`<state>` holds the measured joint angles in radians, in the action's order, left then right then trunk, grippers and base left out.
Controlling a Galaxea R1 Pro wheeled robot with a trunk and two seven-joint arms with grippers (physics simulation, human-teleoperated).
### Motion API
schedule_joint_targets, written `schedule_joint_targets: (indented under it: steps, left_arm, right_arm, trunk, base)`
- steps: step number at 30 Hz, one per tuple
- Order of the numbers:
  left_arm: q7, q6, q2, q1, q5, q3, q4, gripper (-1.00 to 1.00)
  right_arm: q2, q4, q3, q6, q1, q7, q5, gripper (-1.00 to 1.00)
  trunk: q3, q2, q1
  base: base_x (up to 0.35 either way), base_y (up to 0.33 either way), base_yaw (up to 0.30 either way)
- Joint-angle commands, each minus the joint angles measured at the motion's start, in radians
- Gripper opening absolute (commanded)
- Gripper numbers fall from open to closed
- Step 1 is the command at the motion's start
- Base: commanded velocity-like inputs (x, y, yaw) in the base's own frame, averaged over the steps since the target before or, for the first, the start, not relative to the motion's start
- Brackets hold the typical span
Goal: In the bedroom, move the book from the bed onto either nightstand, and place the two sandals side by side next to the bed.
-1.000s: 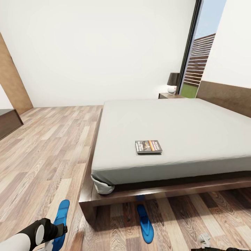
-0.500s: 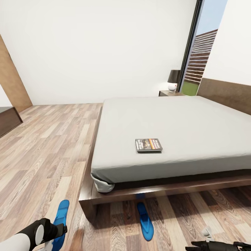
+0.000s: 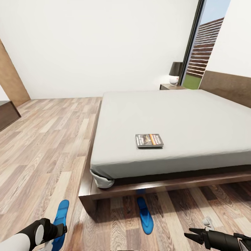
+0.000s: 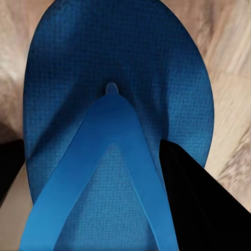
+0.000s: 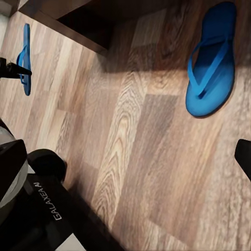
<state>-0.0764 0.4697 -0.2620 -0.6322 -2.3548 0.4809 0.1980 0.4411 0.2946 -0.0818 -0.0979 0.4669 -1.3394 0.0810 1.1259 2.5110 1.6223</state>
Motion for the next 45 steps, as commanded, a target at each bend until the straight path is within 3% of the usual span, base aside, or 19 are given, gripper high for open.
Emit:
schedule_joint_targets:
  steps: [1, 11, 19, 25, 32, 37, 45]
  left_arm:
    - [-0.005, 0.005, 0.0, 0.0, -0.001, -0.001, 0.003, -1.0]
    - [-0.006, 0.001, 0.001, 0.0, -0.001, 0.006, 0.003, -1.0]
    - [-0.007, -0.039, 0.003, 0.0, -0.001, 0.007, 0.003, -1.0]
    - [-0.007, -0.086, 0.002, 0.0, -0.001, 0.007, 0.003, -1.0]
    - [-0.007, -0.103, 0.001, 0.0, -0.001, 0.006, 0.003, -1.0]
    - [-0.008, -0.105, 0.002, 0.0, -0.001, 0.007, 0.003, -1.0]
    - [-0.071, -0.107, 0.003, 0.0, -0.001, 0.007, 0.003, -1.0]
  right_arm:
    - [0.0, 0.002, -0.003, -0.01, 0.0, -0.005, 0.002, 1.0]
    - [-0.001, 0.021, -0.005, -0.012, 0.002, -0.011, 0.004, 1.0]
    - [-0.001, 0.029, -0.006, -0.012, 0.003, -0.013, 0.005, 1.0]
    - [0.01, 0.032, -0.009, -0.012, 0.003, -0.091, 0.003, 1.0]
    - [0.016, 0.031, -0.08, -0.012, 0.002, -0.13, 0.001, 1.0]
    - [0.016, 0.031, -0.097, -0.013, 0.002, -0.135, -0.001, 1.0]
    - [0.015, 0.031, -0.102, -0.013, 0.001, -0.135, -0.001, 1.0]
  trunk:
    - [0.005, 0.001, 0.0]
    - [0.044, 0.003, 0.005]
    - [0.074, 0.005, 0.008]
    - [0.098, 0.006, 0.011]
    - [0.125, 0.008, 0.014]
    - [0.144, 0.009, 0.016]
    - [0.171, 0.011, 0.02]
  base:
    - [0.0, 0.0, 0.0]
    - [0.0, 0.0, 0.0]
    - [0.0, 0.0, 0.0]
    - [0.0, 0.0, 0.0]
    - [0.0, 0.0, 0.0]
    - [0.0, 0.0, 0.0]
    - [0.0, 0.0, 0.0]
